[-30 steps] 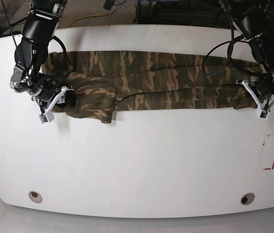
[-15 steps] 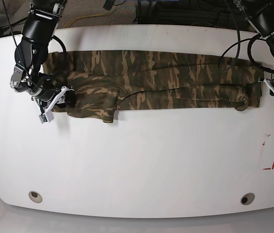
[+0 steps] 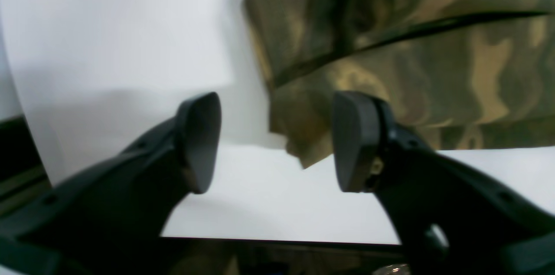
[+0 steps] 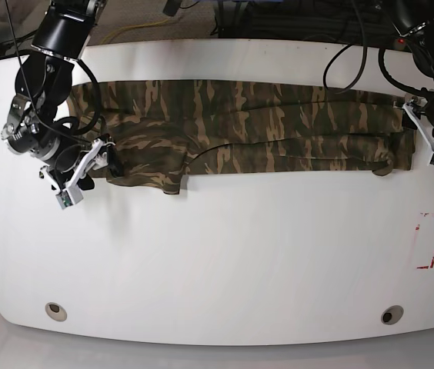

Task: Fold the T-shirt properly
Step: 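Pull the folded strip taut with both grippers and straighten it, then grasp the strip's end with the left gripper and fold it toward the right gripper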

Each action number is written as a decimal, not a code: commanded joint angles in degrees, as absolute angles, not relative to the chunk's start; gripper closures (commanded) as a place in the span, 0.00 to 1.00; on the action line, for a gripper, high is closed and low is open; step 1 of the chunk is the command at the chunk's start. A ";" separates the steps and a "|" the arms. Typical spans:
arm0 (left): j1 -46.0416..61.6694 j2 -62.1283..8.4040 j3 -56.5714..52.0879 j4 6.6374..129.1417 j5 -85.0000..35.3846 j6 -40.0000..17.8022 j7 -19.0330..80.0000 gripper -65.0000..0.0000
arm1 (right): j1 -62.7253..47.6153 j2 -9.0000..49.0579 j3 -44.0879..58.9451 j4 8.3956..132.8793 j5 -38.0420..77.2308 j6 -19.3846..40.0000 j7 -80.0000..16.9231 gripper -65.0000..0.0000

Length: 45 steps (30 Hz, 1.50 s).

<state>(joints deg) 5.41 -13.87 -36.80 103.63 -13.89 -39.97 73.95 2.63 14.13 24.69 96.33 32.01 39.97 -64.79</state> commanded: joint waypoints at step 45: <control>-1.80 -16.40 -41.89 78.29 -31.52 -40.00 73.27 0.97 | -4.53 13.23 25.10 88.13 37.23 40.00 -61.32 0.33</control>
